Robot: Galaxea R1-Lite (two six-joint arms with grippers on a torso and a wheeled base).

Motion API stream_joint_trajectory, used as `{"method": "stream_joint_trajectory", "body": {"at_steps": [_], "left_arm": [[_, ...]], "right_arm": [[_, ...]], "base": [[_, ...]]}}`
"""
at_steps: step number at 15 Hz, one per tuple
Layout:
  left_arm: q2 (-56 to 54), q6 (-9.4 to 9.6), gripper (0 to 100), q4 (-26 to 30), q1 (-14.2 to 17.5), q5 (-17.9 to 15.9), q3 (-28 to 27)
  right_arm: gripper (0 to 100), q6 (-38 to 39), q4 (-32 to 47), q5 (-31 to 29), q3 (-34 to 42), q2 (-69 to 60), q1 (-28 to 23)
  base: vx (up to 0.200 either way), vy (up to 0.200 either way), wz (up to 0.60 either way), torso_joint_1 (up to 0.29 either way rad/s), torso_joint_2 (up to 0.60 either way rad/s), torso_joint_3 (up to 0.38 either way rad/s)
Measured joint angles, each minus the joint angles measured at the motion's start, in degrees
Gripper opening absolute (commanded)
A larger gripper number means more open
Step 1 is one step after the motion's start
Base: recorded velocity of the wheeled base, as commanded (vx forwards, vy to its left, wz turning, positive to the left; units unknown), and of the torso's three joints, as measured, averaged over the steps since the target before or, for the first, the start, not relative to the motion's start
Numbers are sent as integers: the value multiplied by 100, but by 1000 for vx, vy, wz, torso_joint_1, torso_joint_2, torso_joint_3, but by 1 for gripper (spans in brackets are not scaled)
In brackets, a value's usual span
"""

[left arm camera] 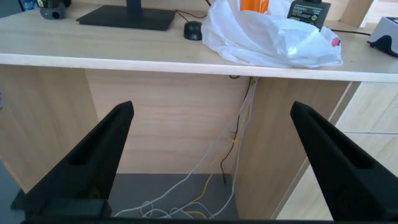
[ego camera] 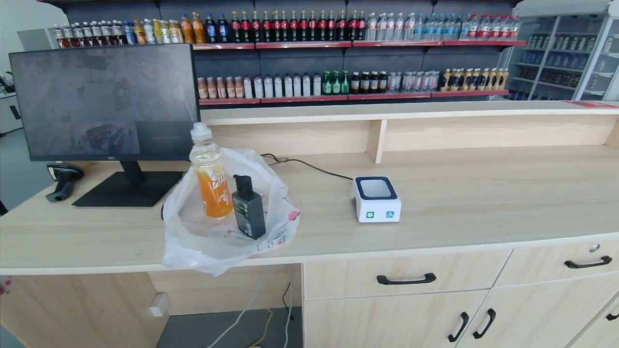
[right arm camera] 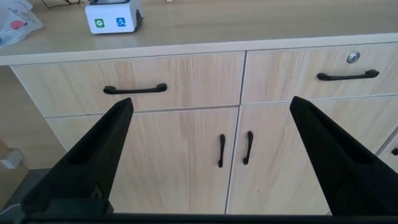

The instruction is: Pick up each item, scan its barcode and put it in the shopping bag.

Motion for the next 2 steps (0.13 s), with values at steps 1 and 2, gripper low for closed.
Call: {"method": "stream_joint_trajectory", "body": {"at_steps": [1, 2], "left_arm": [[0, -1, 100, 2, 0, 2, 0], [0, 0, 100, -2, 5, 0, 0]], "right_arm": [[100, 0, -2, 0, -2, 0, -5], [100, -2, 5, -2, -2, 0, 2]], "base": [[0, 0, 0, 0, 0, 0], [0, 0, 0, 0, 0, 0]]}}
